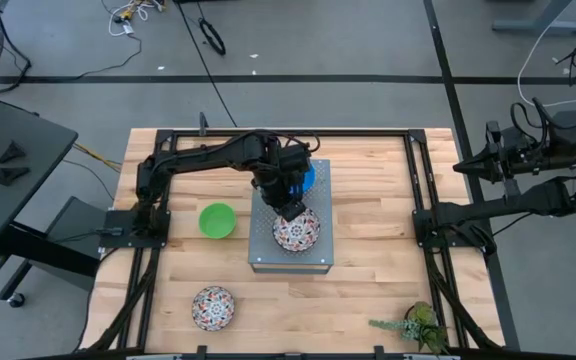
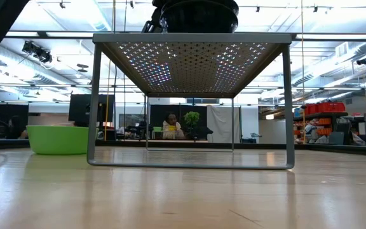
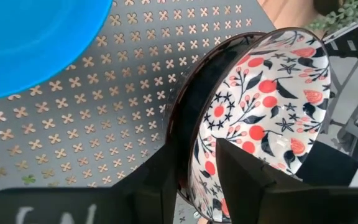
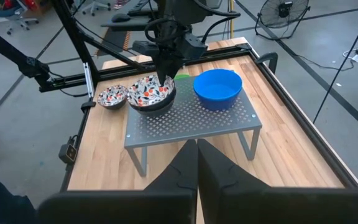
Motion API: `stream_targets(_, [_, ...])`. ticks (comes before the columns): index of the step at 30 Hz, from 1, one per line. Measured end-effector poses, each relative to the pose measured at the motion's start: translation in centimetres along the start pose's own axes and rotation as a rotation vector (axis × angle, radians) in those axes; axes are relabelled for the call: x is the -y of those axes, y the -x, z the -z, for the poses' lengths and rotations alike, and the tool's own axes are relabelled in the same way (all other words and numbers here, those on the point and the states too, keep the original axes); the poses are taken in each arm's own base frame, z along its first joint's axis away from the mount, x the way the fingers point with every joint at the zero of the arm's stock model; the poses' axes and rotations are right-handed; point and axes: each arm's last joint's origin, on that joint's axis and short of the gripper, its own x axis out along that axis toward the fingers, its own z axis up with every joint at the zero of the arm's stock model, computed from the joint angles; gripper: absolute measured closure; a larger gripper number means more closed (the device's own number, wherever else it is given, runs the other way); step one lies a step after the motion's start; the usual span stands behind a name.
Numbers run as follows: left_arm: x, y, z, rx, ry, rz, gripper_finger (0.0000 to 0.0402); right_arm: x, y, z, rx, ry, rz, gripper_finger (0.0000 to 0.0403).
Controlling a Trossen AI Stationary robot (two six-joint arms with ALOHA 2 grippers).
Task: Pick & Place Mini bowls
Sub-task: Stack the top white patterned bowl on top of the white patterned bowl on the shelf
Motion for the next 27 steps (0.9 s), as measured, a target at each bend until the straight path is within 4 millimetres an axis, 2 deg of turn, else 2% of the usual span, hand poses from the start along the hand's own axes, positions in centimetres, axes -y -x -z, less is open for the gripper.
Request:
stream_targets(16, [-0.09, 0.00, -0.08, 0.027, -0.005, -0.039, 0.0285, 0.00, 0.00, 0.00, 0.000, 0.000, 0.000, 0.0400])
stream_targets(27, [0.05, 0.01, -0.07, 0.006, 0.007, 0.007, 0.0215, 0.00, 0.00, 0.00, 0.000, 0.000, 0.000, 0.0400])
